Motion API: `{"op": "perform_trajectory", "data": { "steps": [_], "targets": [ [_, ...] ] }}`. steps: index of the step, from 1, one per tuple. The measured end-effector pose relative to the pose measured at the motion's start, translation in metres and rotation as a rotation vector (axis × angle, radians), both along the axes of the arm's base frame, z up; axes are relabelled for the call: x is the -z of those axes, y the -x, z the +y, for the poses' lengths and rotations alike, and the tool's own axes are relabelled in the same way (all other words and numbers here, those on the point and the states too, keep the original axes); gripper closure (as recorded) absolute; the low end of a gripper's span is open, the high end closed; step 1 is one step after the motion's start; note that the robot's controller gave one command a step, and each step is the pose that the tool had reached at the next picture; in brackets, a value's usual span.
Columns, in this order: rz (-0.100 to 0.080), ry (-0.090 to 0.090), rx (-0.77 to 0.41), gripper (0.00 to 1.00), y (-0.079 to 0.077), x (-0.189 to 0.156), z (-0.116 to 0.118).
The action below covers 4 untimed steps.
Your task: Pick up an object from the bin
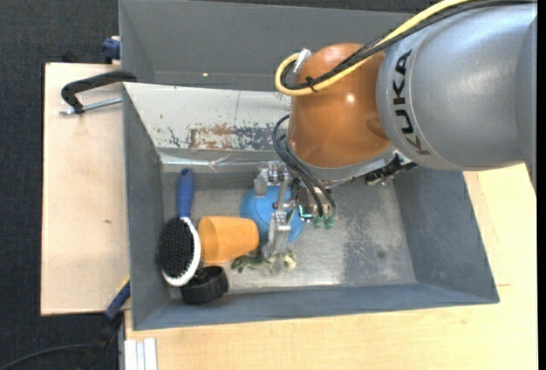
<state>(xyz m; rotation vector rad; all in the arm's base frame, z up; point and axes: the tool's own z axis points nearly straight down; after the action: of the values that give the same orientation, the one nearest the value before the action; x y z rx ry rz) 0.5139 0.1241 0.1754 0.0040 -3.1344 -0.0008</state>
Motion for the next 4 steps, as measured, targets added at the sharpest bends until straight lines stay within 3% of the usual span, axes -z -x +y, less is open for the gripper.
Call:
{"op": "perform_trajectory", "data": {
  "steps": [1, 2, 3, 4],
  "targets": [
    [0.0, 0.001, 0.031, 0.0, 0.001, 0.109, 0.054],
    [-0.008, 0.0, 0.064, 0.0, 0.013, 0.073, 0.031],
    [-0.012, -0.003, 0.117, 0.0, 0.0, 0.071, 0.038],
    [-0.005, 0.0, -0.04, 0.0, -0.001, 0.106, 0.041]
  ]
}}
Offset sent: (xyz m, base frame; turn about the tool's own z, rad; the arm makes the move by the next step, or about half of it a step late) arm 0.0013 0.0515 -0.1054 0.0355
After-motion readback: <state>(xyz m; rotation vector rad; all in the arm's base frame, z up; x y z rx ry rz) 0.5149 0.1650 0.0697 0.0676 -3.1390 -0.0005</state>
